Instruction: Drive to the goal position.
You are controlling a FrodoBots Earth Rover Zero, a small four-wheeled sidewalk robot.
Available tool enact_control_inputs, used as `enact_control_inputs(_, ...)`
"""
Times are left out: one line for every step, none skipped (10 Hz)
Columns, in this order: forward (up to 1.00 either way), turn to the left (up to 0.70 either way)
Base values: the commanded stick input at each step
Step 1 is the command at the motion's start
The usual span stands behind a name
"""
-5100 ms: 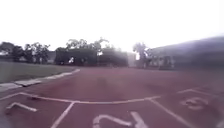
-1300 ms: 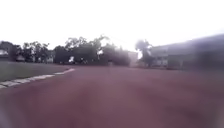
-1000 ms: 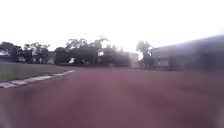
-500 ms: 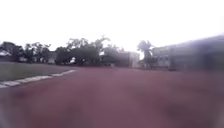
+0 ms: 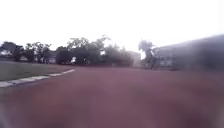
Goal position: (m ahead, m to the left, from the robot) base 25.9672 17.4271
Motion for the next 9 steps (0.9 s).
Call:
enact_control_inputs(0.7,0.02)
enact_control_inputs(0.7,0.02)
enact_control_inputs(0.7,0.02)
enact_control_inputs(0.7,0.02)
enact_control_inputs(0.7,0.02)
enact_control_inputs(0.7,0.02)
enact_control_inputs(0.7,0.02)
enact_control_inputs(0.7,0.03)
enact_control_inputs(0.7,0.02)
